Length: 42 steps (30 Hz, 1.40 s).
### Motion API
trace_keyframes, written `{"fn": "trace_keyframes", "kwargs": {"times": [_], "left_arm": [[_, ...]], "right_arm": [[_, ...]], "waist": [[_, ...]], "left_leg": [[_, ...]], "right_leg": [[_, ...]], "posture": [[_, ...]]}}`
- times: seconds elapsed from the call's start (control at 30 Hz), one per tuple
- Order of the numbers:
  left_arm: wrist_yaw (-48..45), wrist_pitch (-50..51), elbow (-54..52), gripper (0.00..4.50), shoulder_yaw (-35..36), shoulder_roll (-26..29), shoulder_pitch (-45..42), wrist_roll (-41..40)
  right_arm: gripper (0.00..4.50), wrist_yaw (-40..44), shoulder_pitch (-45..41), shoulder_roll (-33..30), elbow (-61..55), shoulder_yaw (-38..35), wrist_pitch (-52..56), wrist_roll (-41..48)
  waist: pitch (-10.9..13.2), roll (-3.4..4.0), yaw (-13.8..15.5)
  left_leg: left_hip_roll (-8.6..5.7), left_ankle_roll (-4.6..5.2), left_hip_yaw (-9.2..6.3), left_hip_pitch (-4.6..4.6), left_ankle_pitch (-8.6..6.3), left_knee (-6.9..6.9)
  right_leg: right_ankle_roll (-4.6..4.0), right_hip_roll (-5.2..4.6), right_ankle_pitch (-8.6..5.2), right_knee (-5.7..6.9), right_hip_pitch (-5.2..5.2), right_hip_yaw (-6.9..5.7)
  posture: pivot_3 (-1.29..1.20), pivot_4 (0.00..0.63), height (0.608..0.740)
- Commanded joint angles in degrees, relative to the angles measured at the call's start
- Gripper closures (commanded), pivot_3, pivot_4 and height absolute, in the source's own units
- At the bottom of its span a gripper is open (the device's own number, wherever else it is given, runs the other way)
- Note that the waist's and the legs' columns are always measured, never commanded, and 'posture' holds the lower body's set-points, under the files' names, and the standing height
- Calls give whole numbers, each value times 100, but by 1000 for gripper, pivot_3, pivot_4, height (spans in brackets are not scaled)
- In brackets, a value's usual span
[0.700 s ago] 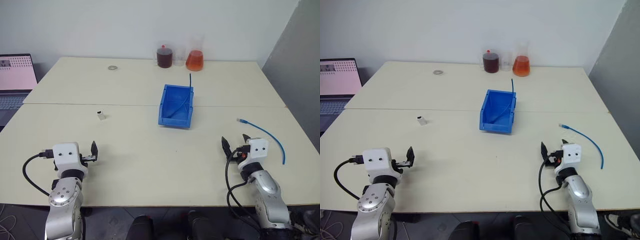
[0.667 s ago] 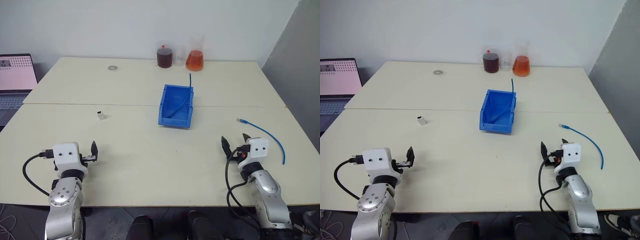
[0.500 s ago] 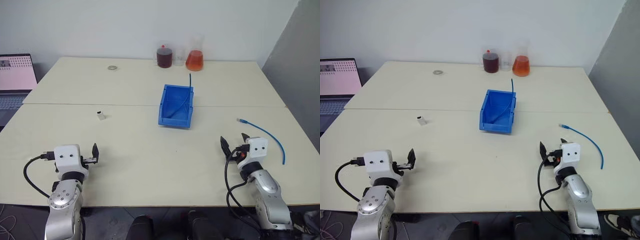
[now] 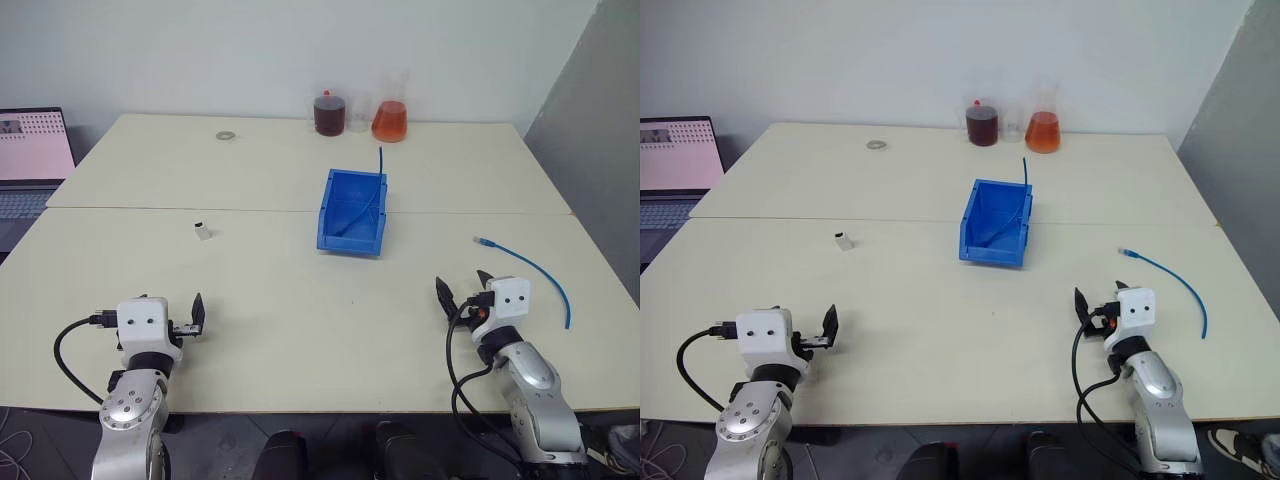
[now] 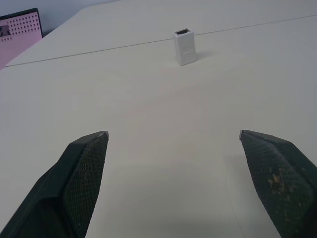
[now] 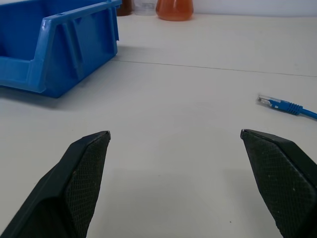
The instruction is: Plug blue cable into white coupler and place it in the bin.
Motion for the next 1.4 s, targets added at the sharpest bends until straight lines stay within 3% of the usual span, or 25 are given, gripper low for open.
{"fn": "trace_keyframes", "kwargs": {"times": [0.03,0.33,0.5,0.8,0.97,1.1,1.4], "left_arm": [[-53,-266,-239,21,-28,-20,45,33],[-690,-208,-392,21,-92,-12,310,-560],[-1477,-261,-622,21,-497,345,113,-772],[-3420,1110,-622,21,-1904,1607,-2128,-1355],[-4218,1530,-213,21,-2697,1731,-3335,-1299],[-4488,1592,-78,21,-3026,1631,-3768,-1260],[-4728,1506,-7,21,-3255,1536,-3864,-1166]], "right_arm": [[0,67,9,-49,-230,-49,-74,57],[0,234,149,-86,-190,-26,-229,18],[0,425,254,-227,-359,-85,-337,69],[0,948,273,-1274,-674,-1150,24,680],[0,1368,-681,-2302,1057,-1797,863,1038],[0,1551,-1617,-2930,2686,-1784,1409,985],[0,2436,-2697,-3349,4433,-1126,1730,651]], "waist": [[0,0,0],[0,0,-2],[1,1,-1],[8,7,-4],[15,9,-35],[16,9,-31],[20,14,-30]], "left_leg": [[0,0,-1,0,0,0],[1,0,0,0,0,0],[0,0,-1,0,0,0],[-18,0,2,-2,0,3],[-32,1,11,7,0,1],[-39,2,18,10,0,1],[-25,3,9,-1,-1,-5]], "right_leg": [[0,0,0,0,0,-1],[-3,0,-2,0,0,-1],[-5,0,-3,0,-1,-3],[2,6,0,-3,4,-4],[2,19,1,-1,5,1],[2,18,2,-1,6,3],[-17,27,-12,-3,3,4]], "posture": [[0,150,740],[0,150,740],[0,150,740],[0,150,740],[0,150,740],[0,150,740],[0,150,740]]}}
